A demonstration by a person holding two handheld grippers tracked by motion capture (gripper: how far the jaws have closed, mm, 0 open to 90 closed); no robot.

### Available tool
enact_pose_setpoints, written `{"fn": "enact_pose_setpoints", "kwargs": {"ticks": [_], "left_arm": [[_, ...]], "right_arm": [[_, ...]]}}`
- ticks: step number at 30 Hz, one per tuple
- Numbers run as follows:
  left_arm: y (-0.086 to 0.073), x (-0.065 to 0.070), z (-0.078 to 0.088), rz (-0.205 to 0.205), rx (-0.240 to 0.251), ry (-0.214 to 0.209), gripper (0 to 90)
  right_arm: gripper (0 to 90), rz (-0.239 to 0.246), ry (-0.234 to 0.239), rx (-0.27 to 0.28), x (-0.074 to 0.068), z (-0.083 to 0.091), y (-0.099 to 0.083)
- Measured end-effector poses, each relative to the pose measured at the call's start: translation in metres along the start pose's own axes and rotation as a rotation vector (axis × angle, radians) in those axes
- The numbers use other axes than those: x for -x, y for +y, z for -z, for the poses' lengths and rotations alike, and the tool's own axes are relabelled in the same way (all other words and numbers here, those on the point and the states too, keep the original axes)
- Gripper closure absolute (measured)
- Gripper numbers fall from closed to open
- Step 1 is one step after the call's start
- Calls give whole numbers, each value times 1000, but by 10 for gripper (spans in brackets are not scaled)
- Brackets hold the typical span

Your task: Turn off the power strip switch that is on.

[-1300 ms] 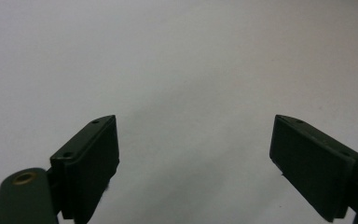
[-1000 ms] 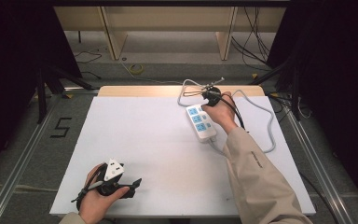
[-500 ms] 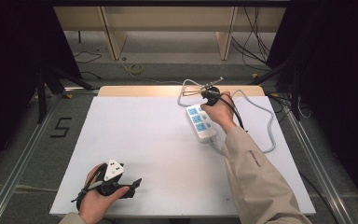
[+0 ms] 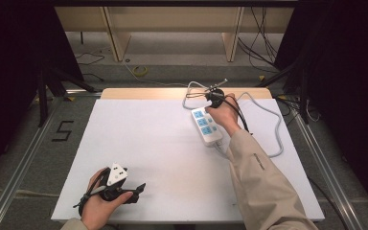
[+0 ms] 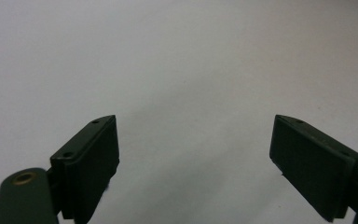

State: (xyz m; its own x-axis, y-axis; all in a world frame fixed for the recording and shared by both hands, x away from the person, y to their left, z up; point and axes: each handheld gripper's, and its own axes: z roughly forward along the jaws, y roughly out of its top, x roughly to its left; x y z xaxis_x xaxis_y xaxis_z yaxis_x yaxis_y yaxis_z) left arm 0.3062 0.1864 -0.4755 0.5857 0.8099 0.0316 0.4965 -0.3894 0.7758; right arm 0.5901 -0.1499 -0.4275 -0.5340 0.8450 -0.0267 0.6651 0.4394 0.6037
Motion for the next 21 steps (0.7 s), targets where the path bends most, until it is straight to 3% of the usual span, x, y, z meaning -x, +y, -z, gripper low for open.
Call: {"fn": "enact_pose_setpoints", "kwargs": {"ticks": [21], "left_arm": [[0, 0, 0, 0, 1, -1, 153]], "right_arm": [[900, 23, -15, -11, -5, -9, 7]]}}
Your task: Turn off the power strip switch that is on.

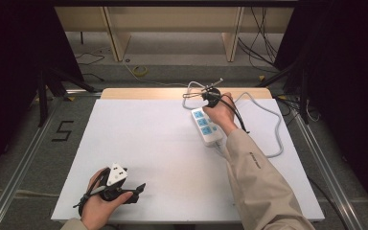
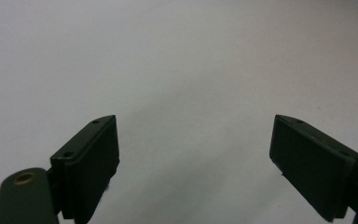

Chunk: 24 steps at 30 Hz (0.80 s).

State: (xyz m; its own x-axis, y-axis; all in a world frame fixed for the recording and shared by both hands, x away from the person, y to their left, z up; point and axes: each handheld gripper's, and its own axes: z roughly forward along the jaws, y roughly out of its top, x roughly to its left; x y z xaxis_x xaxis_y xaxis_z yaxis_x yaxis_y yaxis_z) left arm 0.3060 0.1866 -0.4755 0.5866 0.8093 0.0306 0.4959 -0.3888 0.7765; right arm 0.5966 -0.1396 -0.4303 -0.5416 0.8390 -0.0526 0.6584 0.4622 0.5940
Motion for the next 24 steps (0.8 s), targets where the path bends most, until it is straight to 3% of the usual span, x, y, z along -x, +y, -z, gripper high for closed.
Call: {"fn": "enact_pose_setpoints", "kwargs": {"ticks": [24], "left_arm": [[0, 0, 0, -4, -3, 0, 153]], "right_arm": [[900, -3, -17, -14, 5, -13, -2]]}}
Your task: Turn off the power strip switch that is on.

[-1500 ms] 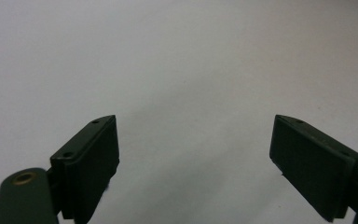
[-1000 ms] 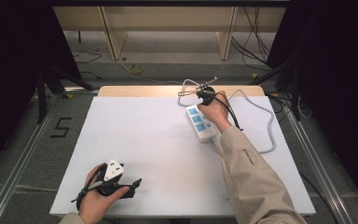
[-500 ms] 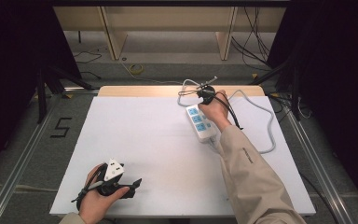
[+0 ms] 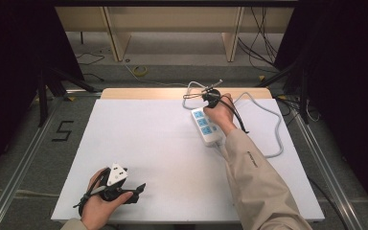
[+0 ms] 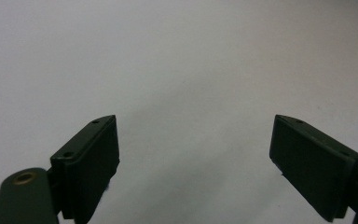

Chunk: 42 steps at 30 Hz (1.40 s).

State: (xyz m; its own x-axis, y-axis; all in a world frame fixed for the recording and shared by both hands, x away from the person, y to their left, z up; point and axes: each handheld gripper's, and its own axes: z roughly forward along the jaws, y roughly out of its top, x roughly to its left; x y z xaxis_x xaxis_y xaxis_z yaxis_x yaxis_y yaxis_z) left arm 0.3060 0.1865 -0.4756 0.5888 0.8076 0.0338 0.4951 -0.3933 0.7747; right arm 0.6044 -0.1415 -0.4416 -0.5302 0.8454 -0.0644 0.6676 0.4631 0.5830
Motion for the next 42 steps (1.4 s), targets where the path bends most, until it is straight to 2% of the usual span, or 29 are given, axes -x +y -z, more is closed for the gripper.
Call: {"fn": "enact_pose_setpoints", "kwargs": {"ticks": [32, 34, 39, 42], "left_arm": [[0, 1, -1, 0, -3, -6, 153], [0, 1, -2, -1, -4, -7, 153], [0, 1, -2, 0, -3, -7, 153], [0, 1, -2, 0, -4, -8, 153]], "right_arm": [[900, -30, 6, -22, 3, -5, 1], [900, -42, 10, -24, 3, -5, 1], [900, -33, 8, -31, 3, -5, 2], [900, -39, 21, -27, 2, -6, 2]]}}
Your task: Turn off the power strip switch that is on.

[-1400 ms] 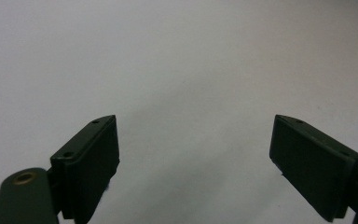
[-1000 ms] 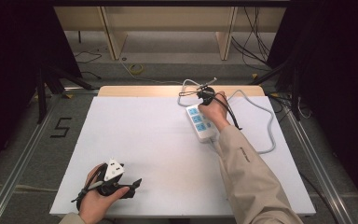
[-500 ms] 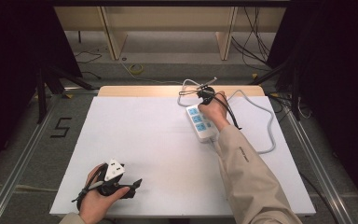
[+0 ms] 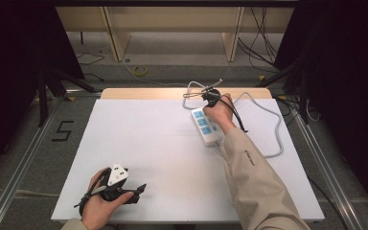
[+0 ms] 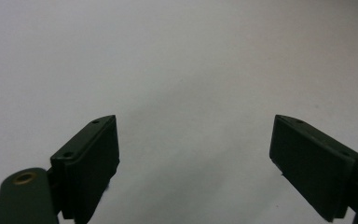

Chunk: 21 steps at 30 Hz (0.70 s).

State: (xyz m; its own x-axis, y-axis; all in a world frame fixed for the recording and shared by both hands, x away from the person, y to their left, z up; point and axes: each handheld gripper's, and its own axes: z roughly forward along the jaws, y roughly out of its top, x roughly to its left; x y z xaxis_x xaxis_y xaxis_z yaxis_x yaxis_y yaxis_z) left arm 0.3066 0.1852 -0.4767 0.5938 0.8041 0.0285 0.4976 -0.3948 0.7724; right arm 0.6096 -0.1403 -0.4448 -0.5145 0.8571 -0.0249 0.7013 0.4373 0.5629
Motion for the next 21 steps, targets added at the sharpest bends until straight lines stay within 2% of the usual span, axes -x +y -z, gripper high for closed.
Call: {"fn": "enact_pose_setpoints", "kwargs": {"ticks": [5, 8, 13, 15, 17, 21], "left_arm": [[-1, -1, 1, 1, 2, 3, 153], [-1, -2, 2, 1, -2, 4, 153], [-2, -2, 3, 8, 2, 7, 153], [-2, -2, 3, 9, 3, 7, 153], [-2, -2, 3, 11, 5, 7, 153], [-2, -2, 2, 6, -1, 6, 153]], "right_arm": [[900, -5, 8, 5, 1, 0, 0], [900, 16, -3, 0, -1, -1, 1], [900, 29, -27, 15, -3, -3, 3], [900, 30, -26, 12, -3, -3, 3], [900, 36, -44, 3, -2, -2, 4], [900, 25, -26, -9, 2, 0, 3]]}}
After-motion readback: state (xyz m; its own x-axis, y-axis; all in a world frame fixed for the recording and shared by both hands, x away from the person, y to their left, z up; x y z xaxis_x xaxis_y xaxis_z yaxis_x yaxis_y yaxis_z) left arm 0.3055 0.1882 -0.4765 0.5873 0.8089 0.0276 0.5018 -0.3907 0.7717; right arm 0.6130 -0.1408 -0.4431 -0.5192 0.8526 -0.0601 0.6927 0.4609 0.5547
